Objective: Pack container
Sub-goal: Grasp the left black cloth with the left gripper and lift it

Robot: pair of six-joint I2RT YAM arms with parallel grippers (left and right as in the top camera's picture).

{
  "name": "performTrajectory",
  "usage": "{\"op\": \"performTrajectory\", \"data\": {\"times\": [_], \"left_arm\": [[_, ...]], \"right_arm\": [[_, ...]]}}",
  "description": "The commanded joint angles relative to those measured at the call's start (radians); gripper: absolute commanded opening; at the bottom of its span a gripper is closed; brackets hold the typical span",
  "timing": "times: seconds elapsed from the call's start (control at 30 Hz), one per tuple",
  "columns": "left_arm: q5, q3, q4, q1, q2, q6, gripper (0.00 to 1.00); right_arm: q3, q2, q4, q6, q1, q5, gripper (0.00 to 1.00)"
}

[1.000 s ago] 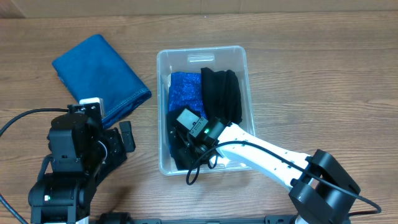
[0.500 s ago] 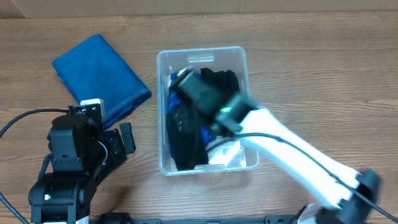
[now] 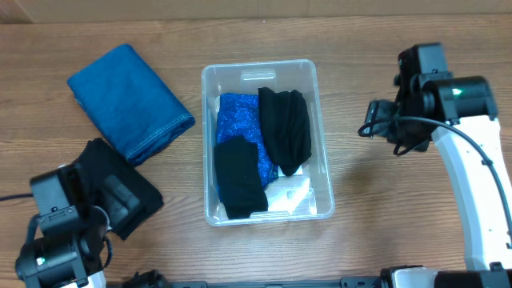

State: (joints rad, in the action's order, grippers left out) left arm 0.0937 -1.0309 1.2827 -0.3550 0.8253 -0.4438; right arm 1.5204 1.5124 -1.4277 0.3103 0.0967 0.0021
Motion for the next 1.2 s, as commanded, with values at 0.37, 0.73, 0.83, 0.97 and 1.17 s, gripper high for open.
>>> {"op": "performTrajectory", "data": {"times": [0.37,0.73,0.83,0.97,1.17], "left_arm": [[-0.458,0.226,-0.352,-0.625,0.368,0.171,1.0],[-0.706,0.29,-0.643,-0.698,0.722,0.343,1.0],[-0.673,0.29,-0.653,-0.698,0.774,0.331,1.0],[-0.618,0.291,-0.654,-0.697,0.79,0.308,1.0],[-0.67,0.292,-0.698,-0.611,0.795,0.31,0.97]], "right_arm": [[-0.172,0.003,0.097,-0.098,-0.008,-0.012,0.79],[-0.172,0.003,0.108,-0.099,-0.008,-0.016,0.79],[-0.172,0.003,0.108,-0.102,-0.008,-0.016,0.8],[-0.172,0.003,0.109,-0.102,-0.008,-0.016,0.8],[-0.172,0.003,0.11,-0.102,-0.008,-0.024,0.8]]}}
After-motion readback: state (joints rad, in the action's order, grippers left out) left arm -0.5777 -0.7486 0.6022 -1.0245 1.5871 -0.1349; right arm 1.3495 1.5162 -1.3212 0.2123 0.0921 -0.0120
